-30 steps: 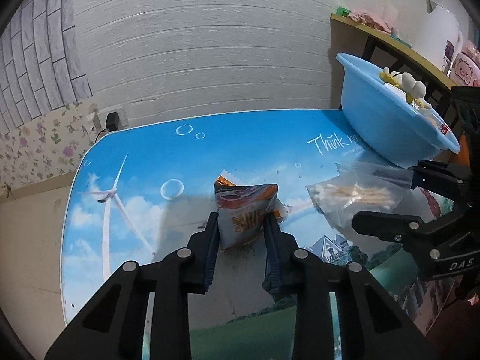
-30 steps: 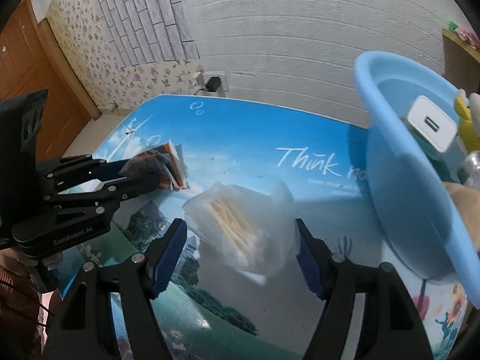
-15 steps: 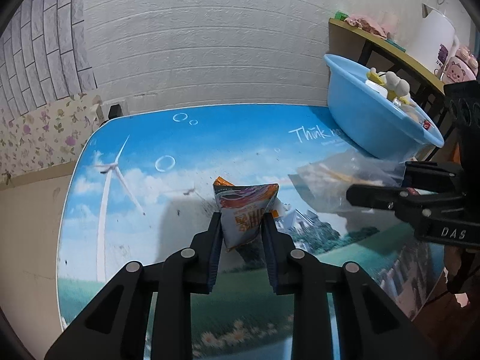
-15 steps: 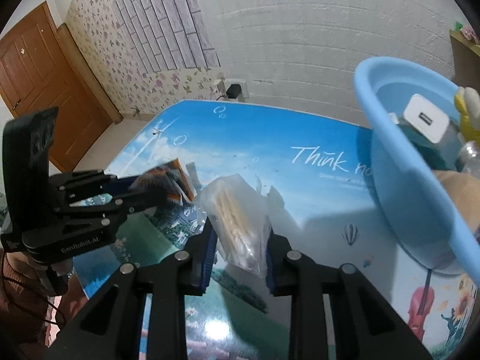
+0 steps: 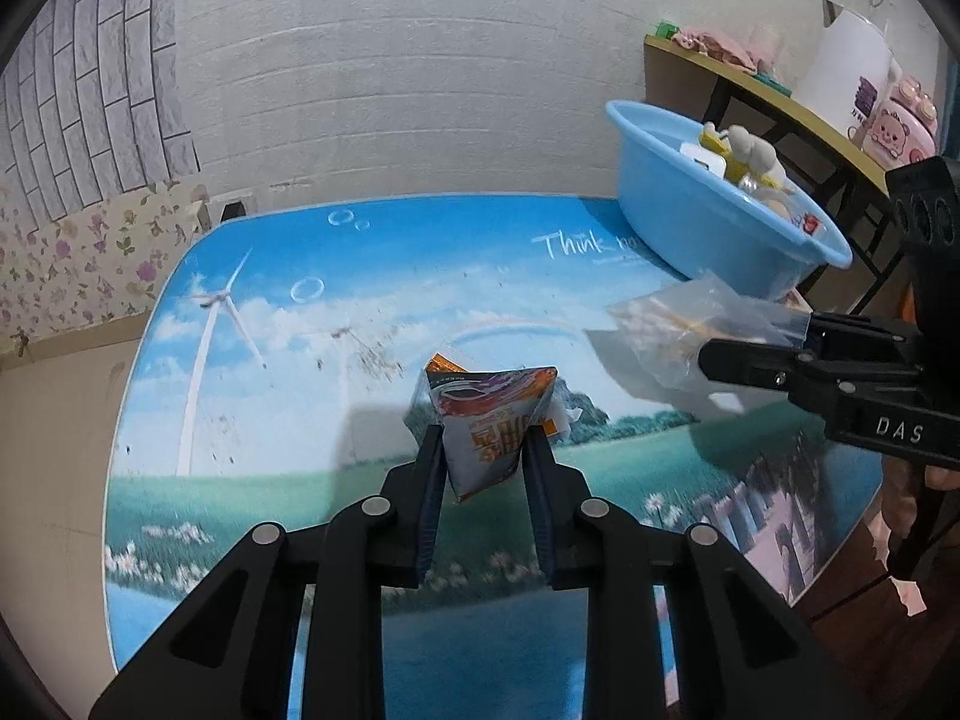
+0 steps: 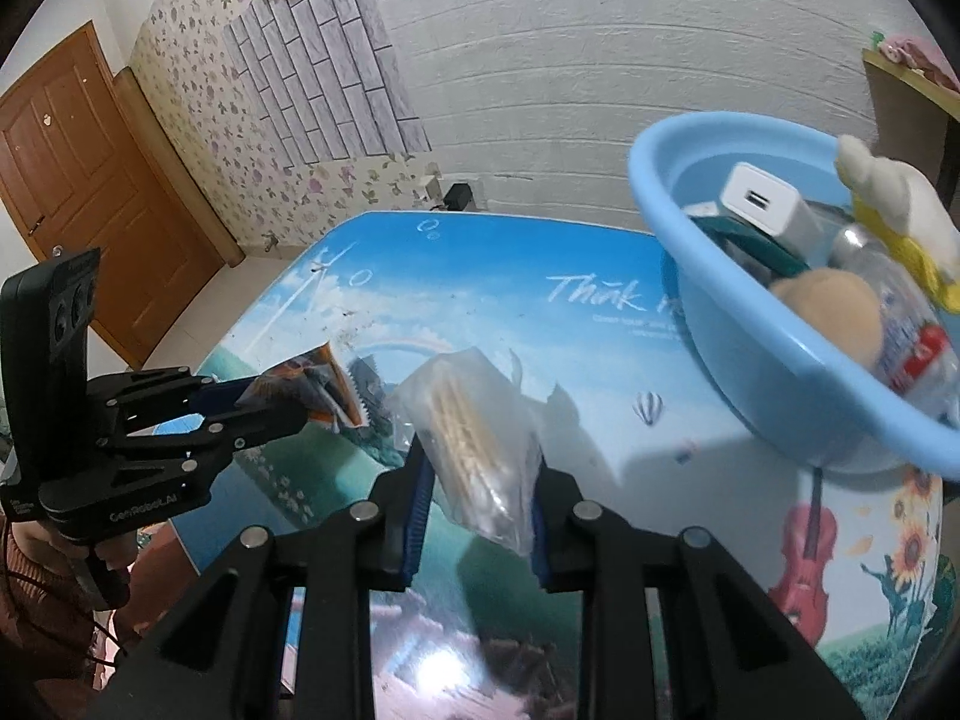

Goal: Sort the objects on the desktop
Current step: 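Lift the snack packet and cotton-swab bag off the table with both grippers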

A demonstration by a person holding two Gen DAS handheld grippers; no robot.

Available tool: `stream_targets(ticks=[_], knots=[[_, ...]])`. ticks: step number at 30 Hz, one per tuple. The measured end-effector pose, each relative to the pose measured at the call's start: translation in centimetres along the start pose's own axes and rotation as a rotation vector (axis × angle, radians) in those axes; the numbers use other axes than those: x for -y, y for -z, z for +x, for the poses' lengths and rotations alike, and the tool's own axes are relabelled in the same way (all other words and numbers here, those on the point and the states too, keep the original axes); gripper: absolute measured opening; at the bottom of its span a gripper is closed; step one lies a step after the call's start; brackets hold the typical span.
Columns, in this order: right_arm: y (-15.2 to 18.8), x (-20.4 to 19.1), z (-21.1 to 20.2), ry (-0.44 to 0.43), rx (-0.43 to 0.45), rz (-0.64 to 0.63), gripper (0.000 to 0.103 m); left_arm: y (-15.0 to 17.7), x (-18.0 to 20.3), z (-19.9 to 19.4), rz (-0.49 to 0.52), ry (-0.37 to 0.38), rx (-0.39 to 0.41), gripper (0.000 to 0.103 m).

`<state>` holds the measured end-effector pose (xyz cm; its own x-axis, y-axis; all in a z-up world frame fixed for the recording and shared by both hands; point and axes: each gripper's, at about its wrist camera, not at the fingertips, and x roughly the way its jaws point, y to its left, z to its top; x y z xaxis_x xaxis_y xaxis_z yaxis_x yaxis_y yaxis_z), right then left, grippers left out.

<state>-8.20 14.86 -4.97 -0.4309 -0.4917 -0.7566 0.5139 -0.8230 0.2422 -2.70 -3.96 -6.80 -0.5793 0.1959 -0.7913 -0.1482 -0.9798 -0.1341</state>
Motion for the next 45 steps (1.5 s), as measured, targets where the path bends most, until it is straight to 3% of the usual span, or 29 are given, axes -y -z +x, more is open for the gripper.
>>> stream_targets(ticks=[15,30,39,43,45], knots=[[1.8,1.7,-1.9,0.043,-0.011,0.019,0.027,1.0,1.2,0.4,-0.009,-0.035,-0.022,0.025],[2.4,1.3,-1.0,0.060,-0.042,-0.019,0.028,0.7,1.3,2.0,-0.003,-0.066,-0.030,0.034],[2.6,1.2,-0.3,0.075,-0.055,-0.030,0.030,0.4,2.1,2.8,0.022,-0.067,-0.028,0.062],[2.5,1.3,-0.1,0.085,-0.051,-0.028,0.034,0.4,2.5,3.3,0.041,-0.085,-0.033,0.082],[2.6,1.4,0.0,0.087,-0.053,-0.027,0.040,0.5,2.6,3.4,0.047,-0.089,-0.031,0.085]])
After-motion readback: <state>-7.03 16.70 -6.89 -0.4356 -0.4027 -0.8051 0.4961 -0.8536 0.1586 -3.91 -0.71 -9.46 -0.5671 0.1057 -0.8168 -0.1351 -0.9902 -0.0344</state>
